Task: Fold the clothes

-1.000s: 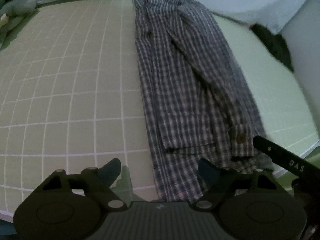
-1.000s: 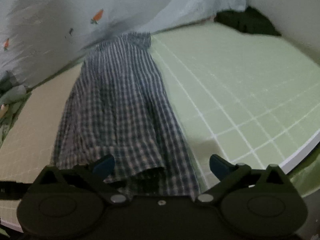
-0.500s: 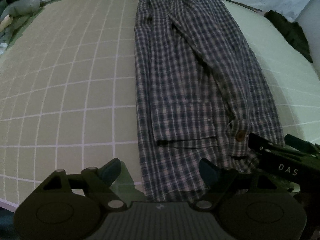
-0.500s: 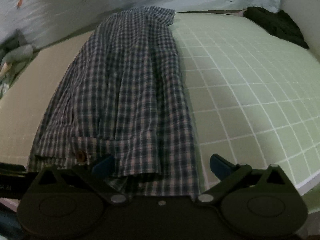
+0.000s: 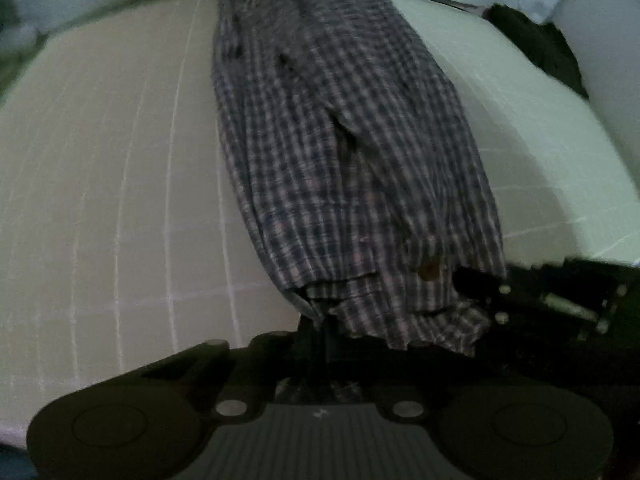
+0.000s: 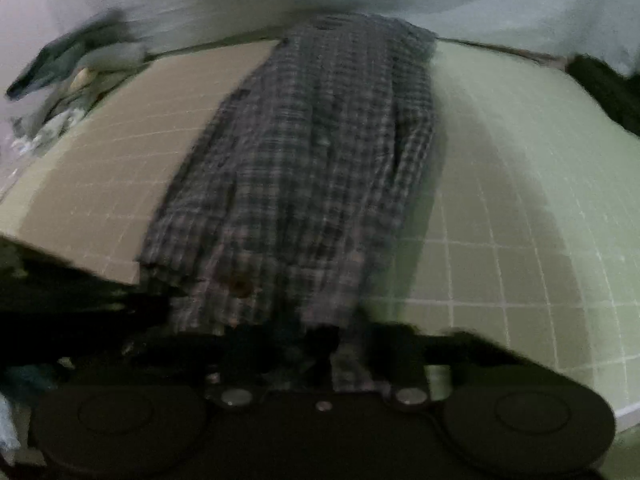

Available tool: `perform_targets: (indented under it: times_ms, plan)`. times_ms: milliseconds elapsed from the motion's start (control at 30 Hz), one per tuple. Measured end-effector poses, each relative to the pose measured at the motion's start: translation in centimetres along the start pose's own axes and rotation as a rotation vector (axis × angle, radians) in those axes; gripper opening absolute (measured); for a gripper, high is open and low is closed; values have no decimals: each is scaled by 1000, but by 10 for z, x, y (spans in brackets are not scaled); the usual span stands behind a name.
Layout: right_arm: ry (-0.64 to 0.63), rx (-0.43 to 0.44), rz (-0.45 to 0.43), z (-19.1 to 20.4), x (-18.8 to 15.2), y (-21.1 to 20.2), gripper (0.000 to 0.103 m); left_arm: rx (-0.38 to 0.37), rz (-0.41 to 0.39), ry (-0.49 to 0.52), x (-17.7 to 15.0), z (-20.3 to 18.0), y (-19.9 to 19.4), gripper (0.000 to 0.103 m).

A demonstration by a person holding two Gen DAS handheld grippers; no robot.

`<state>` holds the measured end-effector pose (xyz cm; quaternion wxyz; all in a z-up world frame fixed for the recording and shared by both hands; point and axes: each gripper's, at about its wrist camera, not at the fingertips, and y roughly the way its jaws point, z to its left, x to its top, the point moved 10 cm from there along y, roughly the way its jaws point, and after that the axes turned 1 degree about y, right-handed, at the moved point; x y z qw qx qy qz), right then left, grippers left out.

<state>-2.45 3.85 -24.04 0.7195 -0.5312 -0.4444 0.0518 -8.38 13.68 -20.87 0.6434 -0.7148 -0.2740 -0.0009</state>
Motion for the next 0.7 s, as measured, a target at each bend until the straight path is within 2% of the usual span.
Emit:
perform_targets:
  times_ms: [67, 133, 233, 333, 433, 567, 633, 667, 700]
  plan:
    - [-22, 17, 20, -3, -4, -9, 10, -44, 23, -22, -4, 1, -4, 4]
    - [31, 59, 34, -16, -3, -27, 7, -107, 37, -52, -13, 0, -22, 4]
    - [110, 123, 53, -34, -1, -55, 7, -230, 18, -121, -17, -4, -59, 4]
    - [195, 189, 69, -52, 3, -81, 7, -277, -26, -165, 3, -2, -77, 4]
    - [361, 279, 50, -73, 29, -82, 7, -306, -78, -229, 36, 4, -83, 4]
    - [596, 374, -6, -108, 82, -64, 7, -303, -186, -315, 100, 18, -85, 4]
    - [618, 387, -56, -117, 121, -47, 7, -260, -261, -352, 143, 26, -81, 6]
    - [625, 384, -83, -121, 141, -37, 9, -230, -290, -385, 162, 33, -79, 9]
    - [637, 375, -115, -127, 160, -27, 11, -191, -305, -429, 174, 42, -77, 17]
